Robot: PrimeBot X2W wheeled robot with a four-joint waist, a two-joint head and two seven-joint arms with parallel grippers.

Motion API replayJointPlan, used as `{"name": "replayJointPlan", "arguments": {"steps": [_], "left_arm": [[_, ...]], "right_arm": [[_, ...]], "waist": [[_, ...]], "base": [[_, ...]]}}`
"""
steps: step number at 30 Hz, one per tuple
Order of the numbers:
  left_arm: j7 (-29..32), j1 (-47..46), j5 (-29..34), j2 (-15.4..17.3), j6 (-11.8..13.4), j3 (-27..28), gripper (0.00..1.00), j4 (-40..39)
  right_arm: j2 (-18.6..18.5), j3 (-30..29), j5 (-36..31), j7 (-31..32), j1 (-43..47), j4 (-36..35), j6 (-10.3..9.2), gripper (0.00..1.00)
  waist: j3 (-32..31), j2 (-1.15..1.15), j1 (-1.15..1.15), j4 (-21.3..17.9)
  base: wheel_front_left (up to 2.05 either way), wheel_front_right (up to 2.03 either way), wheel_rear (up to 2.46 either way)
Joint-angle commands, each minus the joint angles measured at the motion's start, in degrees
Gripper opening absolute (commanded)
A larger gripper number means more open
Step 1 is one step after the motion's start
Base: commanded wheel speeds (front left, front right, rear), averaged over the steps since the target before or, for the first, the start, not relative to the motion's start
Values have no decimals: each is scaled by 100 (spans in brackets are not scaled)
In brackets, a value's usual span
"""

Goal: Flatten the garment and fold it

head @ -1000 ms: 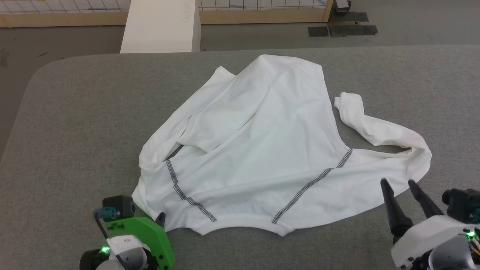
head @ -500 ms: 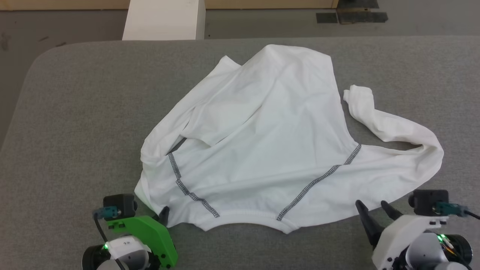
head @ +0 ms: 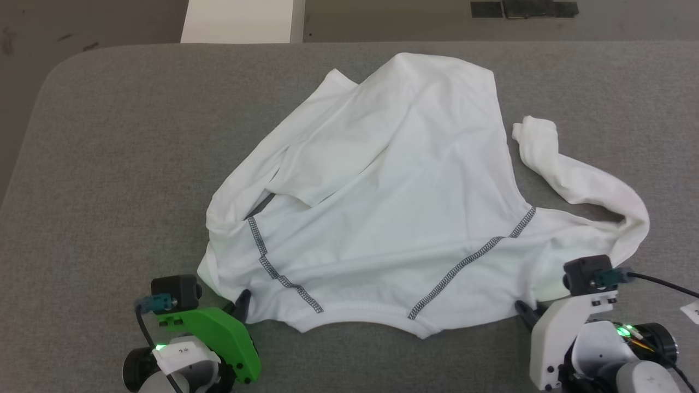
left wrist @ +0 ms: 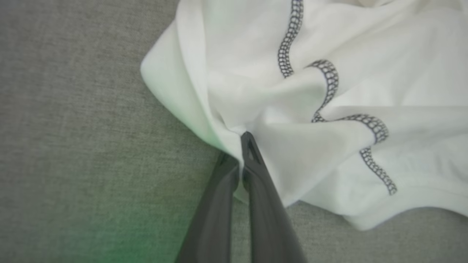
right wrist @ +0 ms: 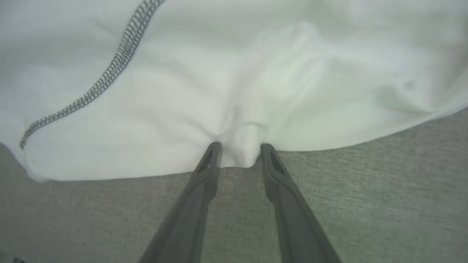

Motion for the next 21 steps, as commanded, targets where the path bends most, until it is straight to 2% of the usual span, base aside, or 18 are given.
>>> {"name": "replayJointPlan", "arguments": {"steps": [1,7,11,13,17,21], "left_arm": [[41,11,-83,-22,4,-28,0,169],[-151,-43,-90,-29,-45,-12,0,132],[-418,-58,-165,-92,-141,38,0,6],[-539,-50,-379,-195,-280,107,0,-176],[-582,-74,-1056,-366,-712,283,0,-876],[-327,-287,-1472,-261,-857,461,0,-1632]], "right_arm": [[114,184,-31,127,141,146,37,0],[114,131,-84,-333,4,-108,37,0],[114,-61,106,-625,97,-319,37,0],[114,-178,233,-745,182,-527,37,0],[114,-417,128,-739,266,-1158,37,0],[114,-580,-214,-508,68,-1912,37,0]], "waist": [[8,0,0,-8],[-46,0,0,-9],[-184,0,0,-12],[-278,0,0,-29],[-439,0,0,-108],[-569,0,0,-190]], "base": [[0,0,0],[0,0,0],[0,0,0],[0,0,0],[0,0,0],[0,0,0]]}}
